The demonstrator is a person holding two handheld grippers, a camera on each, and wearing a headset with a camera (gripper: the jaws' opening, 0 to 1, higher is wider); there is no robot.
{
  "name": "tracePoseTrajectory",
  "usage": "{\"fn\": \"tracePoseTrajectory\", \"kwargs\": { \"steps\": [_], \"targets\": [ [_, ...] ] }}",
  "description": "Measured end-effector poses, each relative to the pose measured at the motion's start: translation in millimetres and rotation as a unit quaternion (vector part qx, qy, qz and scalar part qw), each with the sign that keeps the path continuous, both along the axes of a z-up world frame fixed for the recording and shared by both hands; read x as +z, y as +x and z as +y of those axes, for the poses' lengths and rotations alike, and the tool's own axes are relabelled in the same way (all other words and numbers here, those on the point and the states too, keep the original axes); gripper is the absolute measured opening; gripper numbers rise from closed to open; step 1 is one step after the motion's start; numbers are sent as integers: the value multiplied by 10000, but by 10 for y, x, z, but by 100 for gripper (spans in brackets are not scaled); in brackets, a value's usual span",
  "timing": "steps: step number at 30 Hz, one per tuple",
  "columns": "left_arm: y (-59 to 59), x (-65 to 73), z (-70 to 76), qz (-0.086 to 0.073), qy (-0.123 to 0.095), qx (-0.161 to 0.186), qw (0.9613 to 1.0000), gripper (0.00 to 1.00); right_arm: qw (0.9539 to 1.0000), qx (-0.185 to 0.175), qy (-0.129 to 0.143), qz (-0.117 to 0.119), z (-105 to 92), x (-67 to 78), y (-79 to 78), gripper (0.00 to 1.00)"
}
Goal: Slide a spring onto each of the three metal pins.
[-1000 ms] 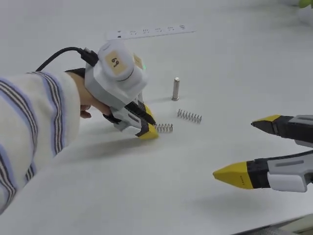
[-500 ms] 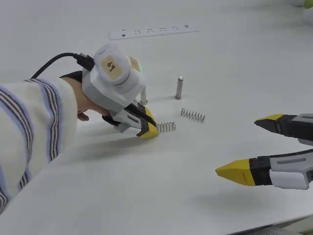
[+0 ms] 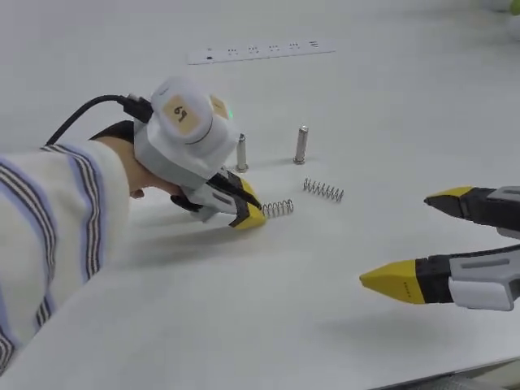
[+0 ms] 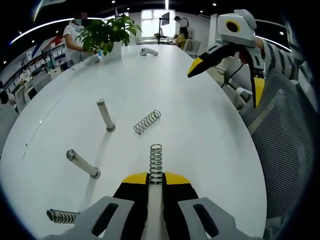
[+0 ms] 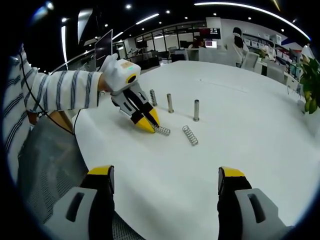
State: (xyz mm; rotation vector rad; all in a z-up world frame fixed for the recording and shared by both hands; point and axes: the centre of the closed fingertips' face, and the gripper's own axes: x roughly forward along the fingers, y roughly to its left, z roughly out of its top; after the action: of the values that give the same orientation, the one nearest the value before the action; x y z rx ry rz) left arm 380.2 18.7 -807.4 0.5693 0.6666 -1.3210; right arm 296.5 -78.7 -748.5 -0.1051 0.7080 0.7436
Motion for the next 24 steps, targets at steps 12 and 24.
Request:
{"fn": "tracePoseTrajectory", "kwargs": {
  "steps": [12,24],
  "targets": [
    [50,50,198,-66,-48,529,9986,2,9999,36,30,-144,-11,73,62,82],
    [-123,300,382,-5,-104,565,9984,2,9991,262,122,-316,44,150,159,80]
  ]
}}
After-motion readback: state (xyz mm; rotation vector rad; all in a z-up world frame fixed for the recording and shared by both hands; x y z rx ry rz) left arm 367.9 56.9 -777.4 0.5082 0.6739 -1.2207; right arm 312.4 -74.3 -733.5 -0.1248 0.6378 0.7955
